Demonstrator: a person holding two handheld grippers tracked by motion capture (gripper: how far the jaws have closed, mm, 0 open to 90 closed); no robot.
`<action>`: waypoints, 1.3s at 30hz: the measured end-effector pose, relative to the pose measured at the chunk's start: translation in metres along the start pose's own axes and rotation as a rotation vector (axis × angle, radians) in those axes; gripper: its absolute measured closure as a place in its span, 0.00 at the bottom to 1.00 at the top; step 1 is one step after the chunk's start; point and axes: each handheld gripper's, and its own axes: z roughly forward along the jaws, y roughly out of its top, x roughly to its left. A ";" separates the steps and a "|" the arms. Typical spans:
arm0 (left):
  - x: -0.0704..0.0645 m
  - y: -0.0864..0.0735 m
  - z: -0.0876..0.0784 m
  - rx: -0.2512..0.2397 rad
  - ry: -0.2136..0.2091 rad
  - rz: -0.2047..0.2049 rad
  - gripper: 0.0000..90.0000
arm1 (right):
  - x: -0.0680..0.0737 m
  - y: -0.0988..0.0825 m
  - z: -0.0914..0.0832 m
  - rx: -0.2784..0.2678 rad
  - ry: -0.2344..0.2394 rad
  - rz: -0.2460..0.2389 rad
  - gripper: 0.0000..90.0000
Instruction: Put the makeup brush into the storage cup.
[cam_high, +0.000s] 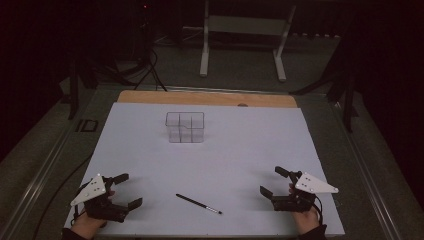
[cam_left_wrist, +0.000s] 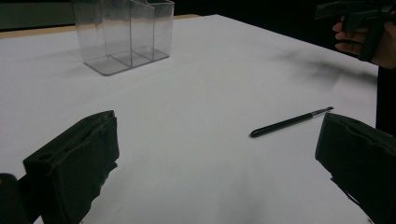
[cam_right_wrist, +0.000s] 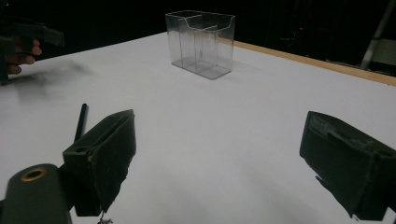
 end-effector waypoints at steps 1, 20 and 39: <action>0.000 0.000 0.000 0.000 0.001 -0.004 0.01 | 0.000 0.000 0.000 0.000 0.000 0.000 0.12; -0.010 0.019 0.006 0.116 0.045 -0.001 0.01 | 0.000 0.000 0.000 -0.003 0.015 0.005 0.12; -0.004 0.064 0.027 0.222 -0.125 0.170 0.01 | 0.002 0.000 0.001 -0.003 0.018 0.001 0.12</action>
